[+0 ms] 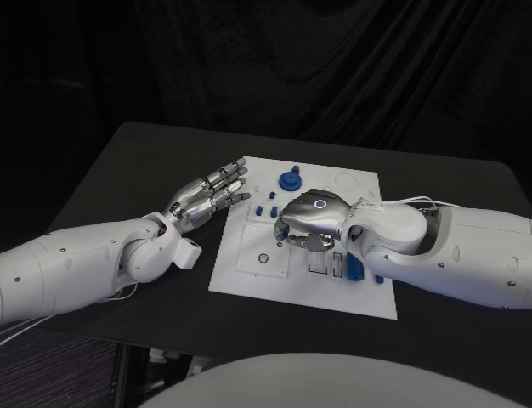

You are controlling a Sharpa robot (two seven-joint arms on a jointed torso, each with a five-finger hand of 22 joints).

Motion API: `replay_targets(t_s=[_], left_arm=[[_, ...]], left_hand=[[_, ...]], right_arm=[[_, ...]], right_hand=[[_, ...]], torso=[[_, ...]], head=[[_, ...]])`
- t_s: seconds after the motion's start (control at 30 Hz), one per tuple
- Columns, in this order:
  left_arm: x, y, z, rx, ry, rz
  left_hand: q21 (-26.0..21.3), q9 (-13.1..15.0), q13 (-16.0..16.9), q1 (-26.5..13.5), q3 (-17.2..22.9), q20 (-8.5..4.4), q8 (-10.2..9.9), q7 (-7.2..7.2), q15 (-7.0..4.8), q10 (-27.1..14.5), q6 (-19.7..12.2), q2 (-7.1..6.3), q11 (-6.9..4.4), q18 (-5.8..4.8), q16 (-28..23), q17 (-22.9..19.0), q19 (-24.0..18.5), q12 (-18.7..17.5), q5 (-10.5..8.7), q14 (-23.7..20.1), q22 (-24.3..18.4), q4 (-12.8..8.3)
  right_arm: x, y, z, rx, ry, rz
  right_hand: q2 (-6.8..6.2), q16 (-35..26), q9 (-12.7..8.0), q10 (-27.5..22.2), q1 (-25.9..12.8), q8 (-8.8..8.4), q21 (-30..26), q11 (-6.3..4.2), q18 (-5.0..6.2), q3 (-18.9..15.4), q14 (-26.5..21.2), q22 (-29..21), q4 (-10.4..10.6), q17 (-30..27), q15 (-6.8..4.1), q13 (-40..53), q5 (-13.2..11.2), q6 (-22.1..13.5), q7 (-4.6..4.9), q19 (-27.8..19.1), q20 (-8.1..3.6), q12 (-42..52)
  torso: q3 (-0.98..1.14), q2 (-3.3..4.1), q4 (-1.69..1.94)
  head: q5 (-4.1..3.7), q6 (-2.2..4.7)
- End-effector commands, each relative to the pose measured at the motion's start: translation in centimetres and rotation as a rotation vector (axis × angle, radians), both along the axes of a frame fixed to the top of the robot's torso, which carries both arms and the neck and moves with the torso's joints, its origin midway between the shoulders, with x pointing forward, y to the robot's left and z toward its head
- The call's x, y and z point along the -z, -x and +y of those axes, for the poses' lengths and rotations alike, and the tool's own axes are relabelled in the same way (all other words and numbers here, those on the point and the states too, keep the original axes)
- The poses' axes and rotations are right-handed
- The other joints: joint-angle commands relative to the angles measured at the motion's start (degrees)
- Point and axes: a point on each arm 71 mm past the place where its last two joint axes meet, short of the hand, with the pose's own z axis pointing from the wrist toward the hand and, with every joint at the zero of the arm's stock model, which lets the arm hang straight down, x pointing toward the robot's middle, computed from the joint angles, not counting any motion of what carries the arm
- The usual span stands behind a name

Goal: Assemble the parts on the task board

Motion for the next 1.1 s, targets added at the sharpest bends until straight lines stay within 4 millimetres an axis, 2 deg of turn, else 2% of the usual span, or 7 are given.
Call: replay_targets(t_s=[0.03,0.2,0.3,0.5,0.67,1.1], left_arm=[[-0.3,0.0,-0.2,0.005,0.045,-0.031],[-0.3,0.0,-0.2,0.006,0.044,-0.028],[-0.2,0.0,-0.2,0.008,0.044,-0.026],[-0.1,0.1,-0.3,0.011,0.043,-0.020],[0.0,0.1,-0.3,0.013,0.043,-0.017],[0.3,0.1,-0.4,0.017,0.042,-0.010]], left_hand=[[0.20,0.07,0.05,0.41,0.00,0.06,0.22,0.29,0.22,0.00,0.18,-0.04,0.24,0.69,0.17,0.08,0.18,0.26,0.28,-0.03,-0.05,-0.33],[0.19,0.08,0.05,0.43,0.07,0.06,0.23,0.36,0.24,0.00,0.24,0.04,0.31,0.67,0.17,0.08,0.18,0.24,0.32,-0.03,-0.08,-0.39],[0.19,0.08,0.05,0.43,0.07,0.06,0.23,0.36,0.24,0.00,0.24,0.04,0.31,0.67,0.17,0.08,0.18,0.24,0.32,-0.03,-0.08,-0.39],[0.19,0.11,0.04,0.45,0.19,0.07,0.27,0.51,0.31,-0.02,0.47,0.19,0.41,0.64,0.17,0.08,0.19,0.20,0.36,-0.03,-0.13,-0.46],[0.20,0.12,0.03,0.46,0.22,0.08,0.28,0.56,0.34,-0.04,0.51,0.23,0.44,0.63,0.18,0.09,0.21,0.16,0.37,-0.03,-0.07,-0.48],[0.20,0.12,0.03,0.46,0.22,0.08,0.28,0.56,0.34,-0.04,0.51,0.23,0.44,0.63,0.18,0.09,0.21,0.16,0.37,-0.03,-0.07,-0.48]], right_arm=[[0.2,0.0,0.0,0.010,0.023,-0.006],[0.3,0.0,0.2,0.009,0.027,-0.003],[0.4,-0.1,0.3,0.008,0.028,-0.002],[0.5,-0.1,0.4,0.006,0.035,0.002],[0.6,-0.1,0.5,0.004,0.038,0.004],[1.4,-0.1,0.6,0.008,0.052,0.019]], right_hand=[[-0.68,0.14,-0.08,-0.04,-0.02,-0.47,0.38,0.40,0.86,0.05,-0.20,4.99,-0.22,0.10,0.05,-0.11,-0.39,-0.41,0.00,-0.20,0.04,-0.40],[-0.72,0.29,-0.11,-0.10,-0.20,-0.63,0.57,0.46,0.81,0.00,-0.14,5.04,-0.09,0.22,0.10,-0.17,-0.54,-0.47,0.04,-0.15,0.08,-0.55],[-0.79,0.25,-0.16,-0.15,-0.36,-0.87,0.55,0.49,0.81,-0.03,-0.15,5.03,0.01,0.14,0.14,-0.25,-0.74,-0.61,0.05,-0.17,0.13,-0.72],[-0.83,0.19,-0.21,-0.16,-0.45,-1.09,0.50,0.50,0.82,-0.03,-0.19,5.02,0.07,0.05,0.17,-0.30,-0.87,-0.79,0.05,-0.19,0.16,-0.84],[-0.83,0.20,-0.22,-0.14,-0.50,-1.17,0.53,0.50,0.82,-0.03,-0.19,5.02,0.12,0.06,0.17,-0.32,-0.94,-0.84,0.05,-0.18,0.17,-0.88],[-0.82,0.11,-0.23,-0.13,-0.50,-1.22,0.46,0.49,0.83,-0.02,-0.23,5.01,0.12,-0.04,0.18,-0.34,-1.00,-0.86,0.03,-0.21,0.18,-0.91]], torso=[[-0.03,0.03,0.03],[0.00,0.05,0.10],[0.05,0.07,-0.04],[-0.02,0.02,0.08],[0.02,0.04,-0.02],[0.03,0.04,0.00]], head=[[0.04,-0.01],[-0.01,-0.01],[0.07,-0.01],[0.01,-0.01],[0.11,-0.01],[0.14,-0.01]])
